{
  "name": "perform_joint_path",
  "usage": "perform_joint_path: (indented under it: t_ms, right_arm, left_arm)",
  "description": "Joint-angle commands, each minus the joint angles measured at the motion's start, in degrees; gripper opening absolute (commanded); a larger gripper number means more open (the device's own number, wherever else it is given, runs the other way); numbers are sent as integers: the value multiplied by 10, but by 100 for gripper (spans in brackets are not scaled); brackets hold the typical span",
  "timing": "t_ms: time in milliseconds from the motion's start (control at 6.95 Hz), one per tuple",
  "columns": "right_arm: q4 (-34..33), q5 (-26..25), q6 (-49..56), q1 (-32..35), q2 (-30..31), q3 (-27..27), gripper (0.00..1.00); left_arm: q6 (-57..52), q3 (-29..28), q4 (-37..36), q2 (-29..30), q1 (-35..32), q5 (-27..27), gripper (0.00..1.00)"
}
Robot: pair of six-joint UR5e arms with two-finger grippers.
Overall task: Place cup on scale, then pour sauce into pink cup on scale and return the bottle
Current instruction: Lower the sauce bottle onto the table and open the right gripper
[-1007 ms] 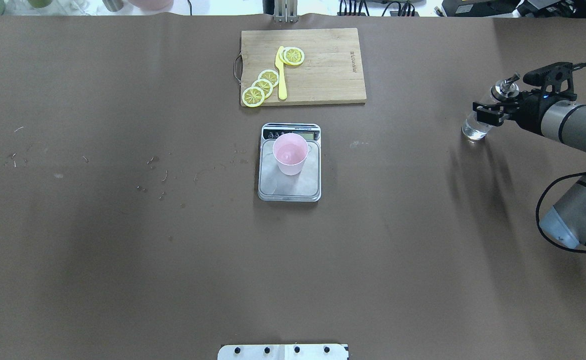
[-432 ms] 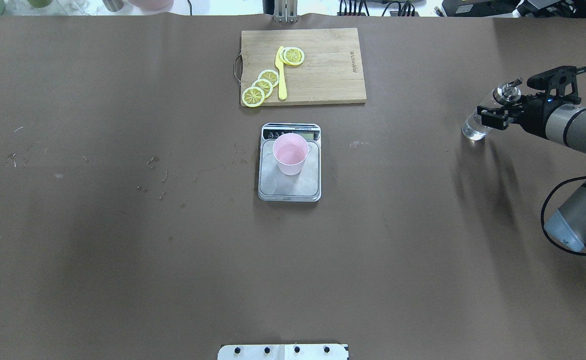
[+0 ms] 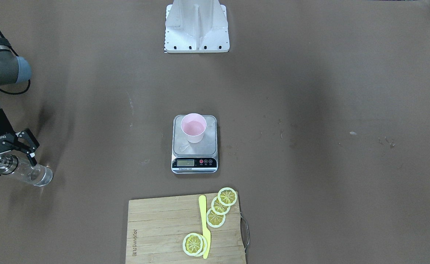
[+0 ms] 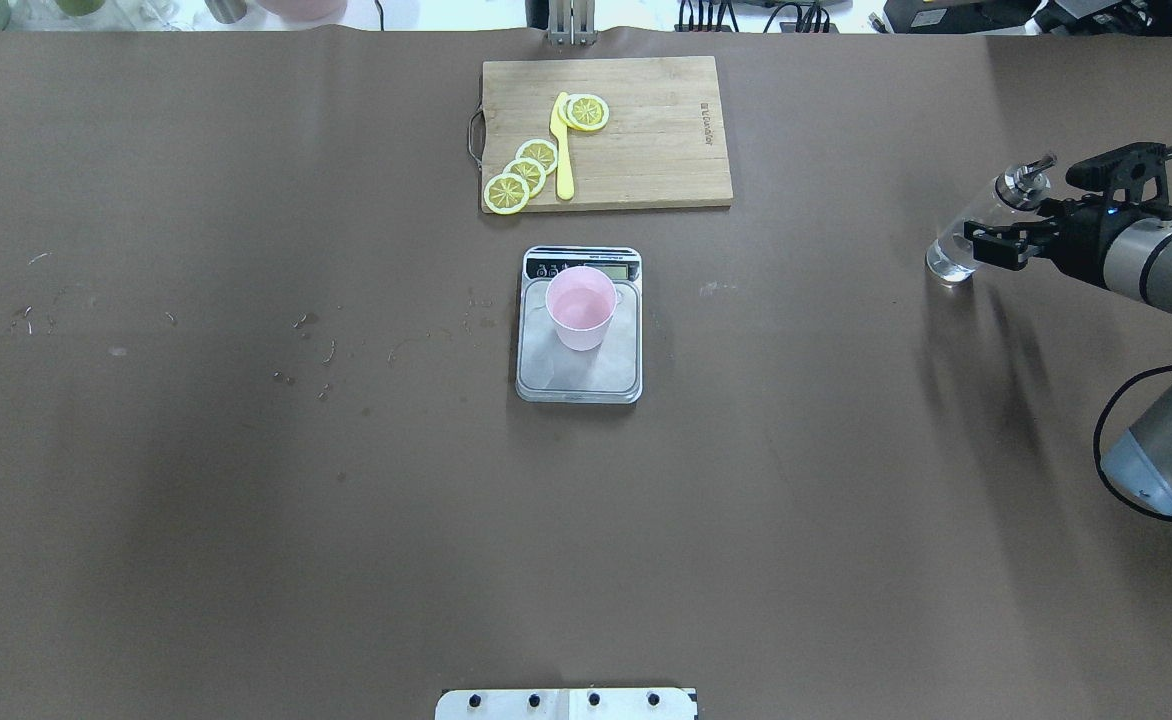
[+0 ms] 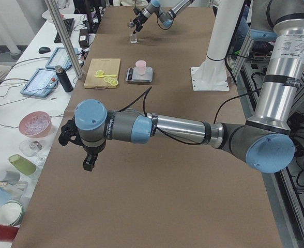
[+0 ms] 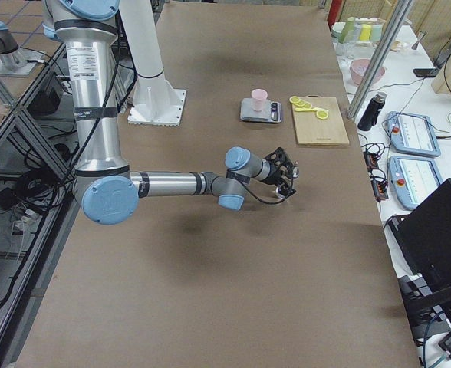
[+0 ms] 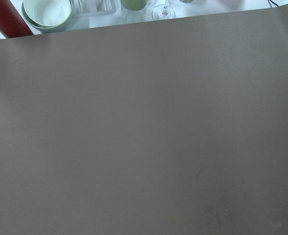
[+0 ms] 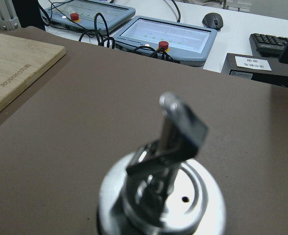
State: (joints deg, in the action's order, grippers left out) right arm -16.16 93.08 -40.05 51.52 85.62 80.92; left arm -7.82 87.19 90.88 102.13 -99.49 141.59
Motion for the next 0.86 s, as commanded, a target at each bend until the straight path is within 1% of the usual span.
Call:
perform_joint_path:
  t_ms: [0, 432, 719]
  right_arm:
    - [2, -1, 0, -5, 1, 1, 100]
    - [2, -9, -7, -18, 5, 8, 100]
    - [3, -11, -8, -24, 28, 33, 100]
  left_arm:
    - [0, 0, 0, 0, 0, 0, 98]
    - [-1, 0, 1, 0, 0, 0, 98]
    - [-1, 1, 1, 0, 0, 0, 98]
